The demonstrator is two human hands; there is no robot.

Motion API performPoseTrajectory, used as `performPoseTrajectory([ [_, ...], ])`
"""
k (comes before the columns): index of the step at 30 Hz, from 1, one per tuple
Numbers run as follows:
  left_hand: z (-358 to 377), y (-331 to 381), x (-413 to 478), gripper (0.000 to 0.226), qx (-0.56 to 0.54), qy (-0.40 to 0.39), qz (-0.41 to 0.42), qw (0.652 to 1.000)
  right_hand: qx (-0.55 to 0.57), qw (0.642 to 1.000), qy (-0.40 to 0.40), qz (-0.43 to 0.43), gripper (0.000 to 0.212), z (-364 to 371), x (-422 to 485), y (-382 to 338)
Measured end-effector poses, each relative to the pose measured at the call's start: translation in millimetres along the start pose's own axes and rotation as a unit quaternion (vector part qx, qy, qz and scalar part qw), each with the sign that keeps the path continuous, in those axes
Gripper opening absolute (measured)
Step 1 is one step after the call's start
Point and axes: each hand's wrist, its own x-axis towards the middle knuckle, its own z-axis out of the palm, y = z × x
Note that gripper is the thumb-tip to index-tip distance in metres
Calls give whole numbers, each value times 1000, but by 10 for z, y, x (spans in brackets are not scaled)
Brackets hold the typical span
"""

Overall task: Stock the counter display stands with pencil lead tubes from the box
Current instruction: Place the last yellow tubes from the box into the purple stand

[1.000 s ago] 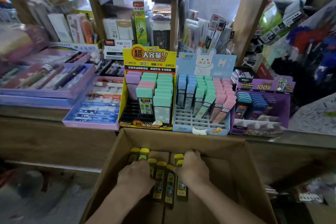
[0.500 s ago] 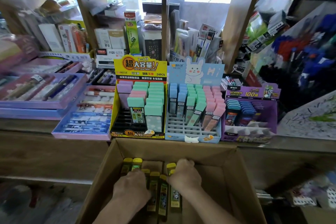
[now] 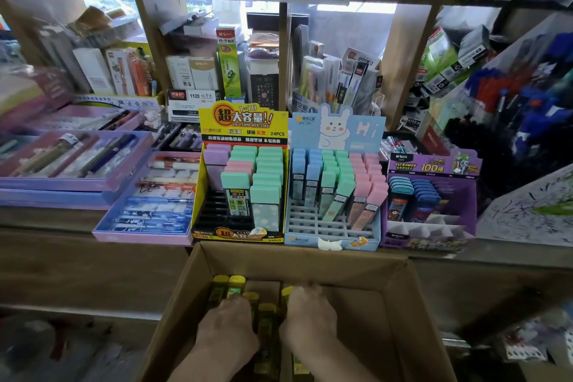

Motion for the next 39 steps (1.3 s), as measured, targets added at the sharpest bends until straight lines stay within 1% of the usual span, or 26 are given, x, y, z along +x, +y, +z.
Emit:
performPoseTrajectory([
  [7, -16, -4, -42, 49, 0, 3, 6, 1000, 36, 999, 22, 19, 45, 26, -22, -10],
  [12, -32, -27, -75, 50, -23, 0, -5, 1000, 83, 996, 23, 27, 39, -47, -56, 18],
  [14, -32, -33, -95, 52, -37, 0, -3, 999, 117, 993, 8, 28, 36, -92, -54, 51],
  [18, -47, -47, -113, 57, -63, -1, 8, 998, 224, 973, -46, 24, 22, -114, -78, 74],
  [20, -62, -64, -118, 54, -72, 11, 11, 997, 254, 965, -56, 15, 16, -71, -103, 55],
  [23, -82, -113, -134, 42, -61, 64, 10, 996, 273, 960, -66, -1, 11, -4, -158, 43],
  [25, -73, -143, -128, 37, -39, 105, 7, 994, 271, 961, -58, -19, 13, 34, -193, 62],
  [27, -53, -154, -117, 35, -43, 121, 4, 992, 252, 966, -41, -28, 17, 51, -234, 83],
  [30, -4, -134, -98, 38, -42, 104, -2, 994, 204, 978, -31, -23, 25, 70, -274, 133],
  [34, 25, -116, -65, 35, -55, 74, -19, 996, 145, 988, -17, -41, 25, 106, -300, 189],
  [37, 17, -131, -46, 37, -65, 72, -17, 995, 127, 991, -11, -40, 25, 136, -312, 182],
  [39, 29, -140, -44, 40, -76, 76, -11, 994, 133, 990, -28, -35, 31, 148, -289, 177],
])
